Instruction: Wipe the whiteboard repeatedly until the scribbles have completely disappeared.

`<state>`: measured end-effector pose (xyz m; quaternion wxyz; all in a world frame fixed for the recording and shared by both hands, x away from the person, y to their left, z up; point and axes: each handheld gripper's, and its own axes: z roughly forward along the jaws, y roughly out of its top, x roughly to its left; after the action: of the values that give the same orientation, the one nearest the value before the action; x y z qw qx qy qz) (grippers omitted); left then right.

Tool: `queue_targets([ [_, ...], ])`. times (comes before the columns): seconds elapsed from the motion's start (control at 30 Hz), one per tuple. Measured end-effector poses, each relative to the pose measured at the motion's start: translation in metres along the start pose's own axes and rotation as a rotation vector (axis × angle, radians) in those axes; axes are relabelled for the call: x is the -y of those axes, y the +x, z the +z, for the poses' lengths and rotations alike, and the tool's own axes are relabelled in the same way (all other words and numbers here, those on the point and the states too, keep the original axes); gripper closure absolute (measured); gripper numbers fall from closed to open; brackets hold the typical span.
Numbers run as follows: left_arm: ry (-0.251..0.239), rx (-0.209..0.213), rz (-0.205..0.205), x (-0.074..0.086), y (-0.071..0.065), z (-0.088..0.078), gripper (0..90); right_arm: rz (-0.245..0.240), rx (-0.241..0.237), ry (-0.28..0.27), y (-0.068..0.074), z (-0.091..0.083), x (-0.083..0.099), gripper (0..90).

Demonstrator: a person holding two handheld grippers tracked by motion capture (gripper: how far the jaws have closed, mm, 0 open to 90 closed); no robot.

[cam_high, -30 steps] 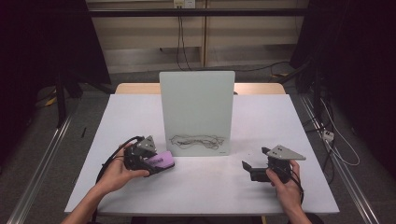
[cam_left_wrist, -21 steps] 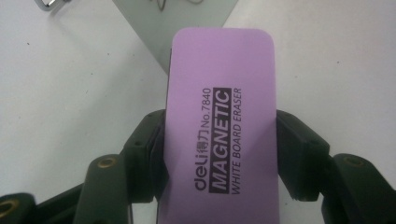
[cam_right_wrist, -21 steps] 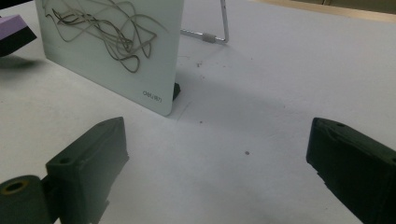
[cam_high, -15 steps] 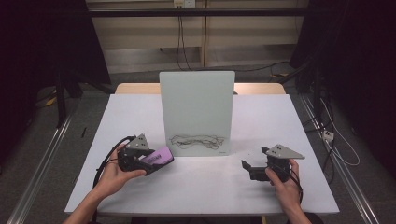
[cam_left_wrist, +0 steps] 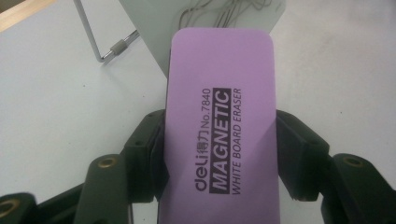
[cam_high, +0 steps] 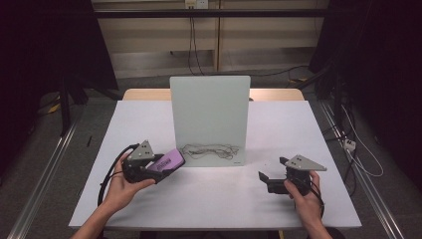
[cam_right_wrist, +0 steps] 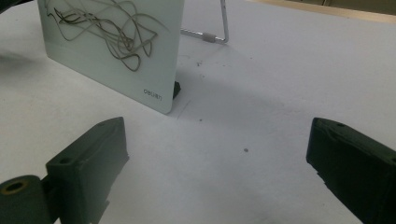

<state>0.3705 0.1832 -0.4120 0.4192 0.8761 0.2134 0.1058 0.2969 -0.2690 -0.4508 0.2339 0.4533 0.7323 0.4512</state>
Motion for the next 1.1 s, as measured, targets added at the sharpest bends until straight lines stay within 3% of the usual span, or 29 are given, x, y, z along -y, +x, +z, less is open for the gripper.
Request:
queue_targets([
  [0.27,-0.031,0.013,0.008,0.001,-0.005,-0.001,40.7,-0.001,0.002,0.006,0.0,0.004,-0.002,5.3],
  [0.63,-0.054,-0.008,0.024,-0.008,-0.013,0.001,40.8,-0.01,-0.003,0.003,0.0,0.001,0.0,5.4],
  [0.77,-0.067,-0.011,0.039,-0.014,-0.018,0.003,40.8,-0.008,-0.003,0.0,0.0,-0.001,0.0,5.3],
  [0.87,-0.044,-0.018,0.074,-0.019,-0.02,0.003,40.8,-0.008,-0.004,0.003,0.0,0.0,0.0,5.3],
  [0.9,-0.062,-0.016,0.066,-0.02,-0.021,0.004,40.8,-0.009,-0.004,0.003,0.001,0.001,0.0,5.3],
  [0.93,-0.046,-0.023,0.083,-0.022,-0.02,0.002,40.8,-0.01,-0.006,0.005,0.001,0.001,0.0,5.3],
  [0.97,-0.069,-0.022,0.069,-0.023,-0.021,0.004,40.8,-0.011,-0.007,0.004,0.001,0.001,0.0,5.3],
  [1.1,-0.059,-0.044,0.096,-0.029,-0.02,0.005,40.8,-0.007,-0.006,0.005,0.001,0.001,0.0,5.3],
])
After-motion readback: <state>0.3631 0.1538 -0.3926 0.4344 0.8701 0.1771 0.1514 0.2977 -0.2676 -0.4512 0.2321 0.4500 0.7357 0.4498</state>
